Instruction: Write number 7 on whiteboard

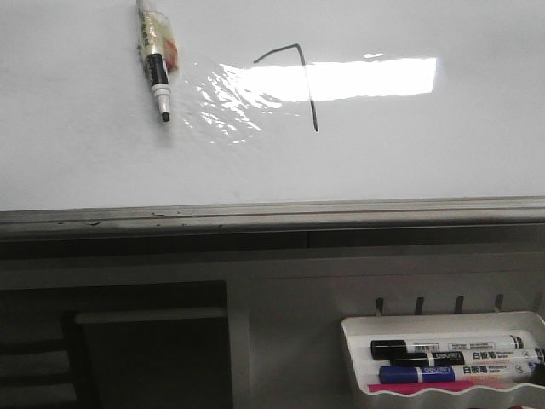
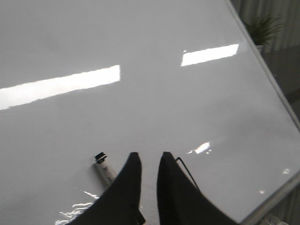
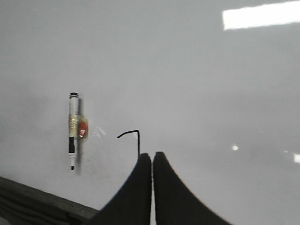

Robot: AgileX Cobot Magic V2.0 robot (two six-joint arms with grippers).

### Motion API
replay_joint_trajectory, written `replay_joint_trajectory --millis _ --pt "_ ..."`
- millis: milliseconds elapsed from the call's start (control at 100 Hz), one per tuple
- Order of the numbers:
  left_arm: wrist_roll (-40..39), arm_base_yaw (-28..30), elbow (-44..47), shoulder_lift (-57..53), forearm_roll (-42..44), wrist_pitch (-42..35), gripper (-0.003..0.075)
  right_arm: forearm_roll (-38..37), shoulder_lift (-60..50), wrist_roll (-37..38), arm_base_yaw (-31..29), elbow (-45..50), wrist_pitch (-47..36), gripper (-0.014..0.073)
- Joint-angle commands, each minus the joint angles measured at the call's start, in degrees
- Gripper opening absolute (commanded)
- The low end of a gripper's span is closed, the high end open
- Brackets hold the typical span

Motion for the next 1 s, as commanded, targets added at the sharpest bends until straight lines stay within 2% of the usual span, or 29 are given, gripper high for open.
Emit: replay_joint_trajectory --millis 0,140,440,660,990 --pt "0.1 0.1 0.1 -2.6 1.3 2.6 -0.0020 2.6 -5.2 -3.7 -0.3 3.9 -5.4 -0.0062" --pt "0.1 0.1 5.2 -8.0 0.5 1.1 -0.0020 4.7 -16.1 -8.2 -0.3 13.4 -6.4 -0.0062" --pt "0.1 0.1 18.3 -25.6 -0.8 -2.3 -0.0020 4.7 -37.7 -8.3 -0.3 28.1 -6.1 -0.0064" --pt "0.1 0.1 23.0 -35.1 -5.5 -5.3 -0.0020 5.2 -37.1 -8.1 -0.3 29.3 -4.7 -0.0064" --pt "0.1 0.1 23.2 -35.8 -6.4 -6.0 -0.0020 5.2 -37.1 -8.1 -0.3 29.3 -6.3 -0.0064"
